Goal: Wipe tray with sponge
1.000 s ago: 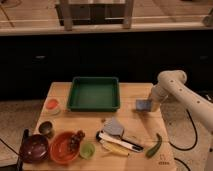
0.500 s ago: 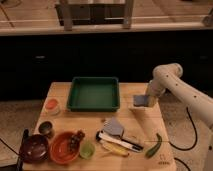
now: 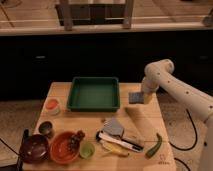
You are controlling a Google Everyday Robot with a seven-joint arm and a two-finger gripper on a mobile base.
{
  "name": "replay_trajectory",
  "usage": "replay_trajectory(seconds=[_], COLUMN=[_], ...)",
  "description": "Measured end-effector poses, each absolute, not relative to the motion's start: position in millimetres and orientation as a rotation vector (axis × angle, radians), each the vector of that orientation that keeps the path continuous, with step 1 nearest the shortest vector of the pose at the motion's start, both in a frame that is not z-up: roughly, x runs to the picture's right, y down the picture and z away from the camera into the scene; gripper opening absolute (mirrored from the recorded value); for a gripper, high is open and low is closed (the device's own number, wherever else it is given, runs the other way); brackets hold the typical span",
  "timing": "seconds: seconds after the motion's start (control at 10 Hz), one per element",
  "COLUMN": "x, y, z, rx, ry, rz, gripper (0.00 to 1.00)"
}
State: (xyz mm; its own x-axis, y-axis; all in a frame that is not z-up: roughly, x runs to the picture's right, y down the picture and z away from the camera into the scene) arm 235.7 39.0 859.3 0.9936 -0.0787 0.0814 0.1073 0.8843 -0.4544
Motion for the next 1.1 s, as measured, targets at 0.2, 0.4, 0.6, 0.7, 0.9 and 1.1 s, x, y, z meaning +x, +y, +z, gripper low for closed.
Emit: replay_trajectory(seconds=[0.2,0.4,0.6,0.7,0.9,1.1], x=[211.6,205.9,204.4,195.9,164.8,153.5], y=[30.5,24.8,18.3,14.1,1.3,-3.3], z=[861.1,860.9,859.4,859.6,862.4,862.8], rx=[-0.458,-0.443,-0.426,-0.417,-0.387,-0.373], ry=[-0.06,-0.055,-0.044,-0.041,-0.044,-0.045], rz=[-0.141,-0.169,-0.179,-0.185,-0.214,-0.232], gripper=[0.02,0.02,0.02,0.02,0.02,0.02])
